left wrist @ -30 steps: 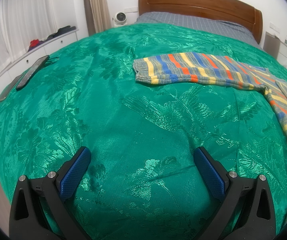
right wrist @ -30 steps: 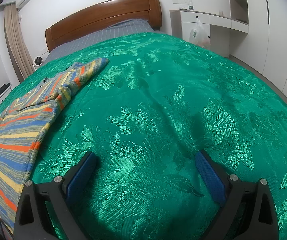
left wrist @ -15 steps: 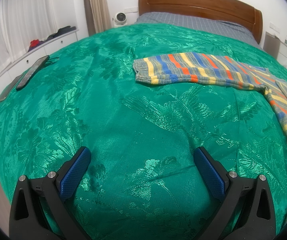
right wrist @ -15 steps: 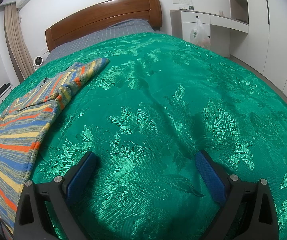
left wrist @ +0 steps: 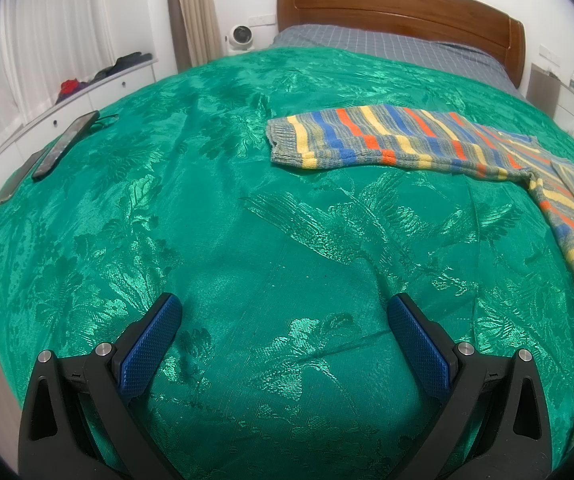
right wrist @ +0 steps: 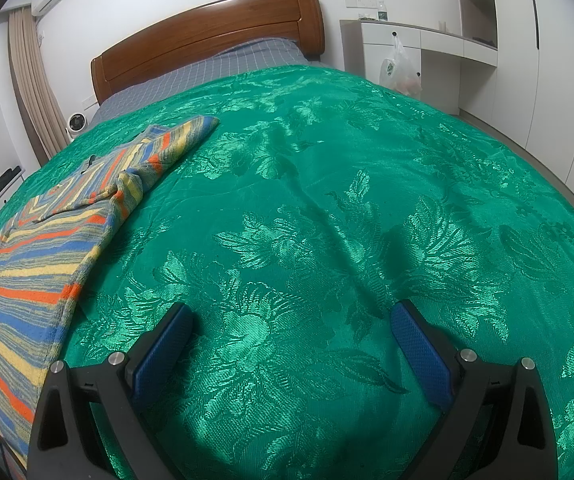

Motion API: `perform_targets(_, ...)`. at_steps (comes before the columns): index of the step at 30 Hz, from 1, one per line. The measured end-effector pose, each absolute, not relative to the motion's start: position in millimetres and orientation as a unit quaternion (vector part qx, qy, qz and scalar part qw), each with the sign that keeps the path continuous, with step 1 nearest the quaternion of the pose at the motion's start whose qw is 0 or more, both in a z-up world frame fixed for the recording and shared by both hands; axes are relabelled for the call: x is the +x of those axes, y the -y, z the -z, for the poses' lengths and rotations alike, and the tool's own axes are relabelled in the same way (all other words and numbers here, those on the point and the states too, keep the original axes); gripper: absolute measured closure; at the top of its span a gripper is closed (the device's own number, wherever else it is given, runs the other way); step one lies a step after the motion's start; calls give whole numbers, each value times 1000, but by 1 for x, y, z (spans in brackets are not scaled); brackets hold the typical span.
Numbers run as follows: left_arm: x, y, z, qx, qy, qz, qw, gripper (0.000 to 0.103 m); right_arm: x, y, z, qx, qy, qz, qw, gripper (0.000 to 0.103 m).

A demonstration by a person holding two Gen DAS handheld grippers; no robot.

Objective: Fold small clothes

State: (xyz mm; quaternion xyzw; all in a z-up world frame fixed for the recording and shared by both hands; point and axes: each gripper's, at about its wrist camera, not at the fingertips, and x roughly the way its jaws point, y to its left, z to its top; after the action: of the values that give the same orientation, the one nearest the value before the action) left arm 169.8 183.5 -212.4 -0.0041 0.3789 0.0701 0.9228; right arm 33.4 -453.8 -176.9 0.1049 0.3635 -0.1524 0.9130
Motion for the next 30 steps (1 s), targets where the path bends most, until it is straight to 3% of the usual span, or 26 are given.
perform_targets(5, 178, -190, 203, -8, -422, -34, 906, 1, 33, 454, 177, 104, -364, 153, 913, 5)
perform_targets(10, 202, -234, 160, -170, -417, 66, 891, 1, 34, 452, 177, 102, -364, 154, 913, 5)
perform_targets(14, 267, -245, 148, -176, -452, 91, 870, 5, 33, 452, 176, 103, -363, 151, 914, 4)
perform_targets(17, 316, -247, 159, -151, -502, 79, 848, 28, 34, 452, 176, 103, -363, 151, 914, 4)
perform_targets(19, 341, -248, 177, -157, -549, 80, 817, 35, 34, 451, 176, 102, -363, 152, 914, 4)
perform_targets(22, 357, -247, 190, -157, -571, 50, 804, 61, 34, 449, 176, 97, -363, 154, 914, 4)
perform_targets(23, 360, -245, 188, -153, -569, 43, 807, 99, 34, 449, 176, 97, -362, 153, 914, 4)
perform_targets(30, 358, -174, 103, -89, -503, 83, 856, 103, 33, 449, 176, 95, -360, 153, 915, 4)
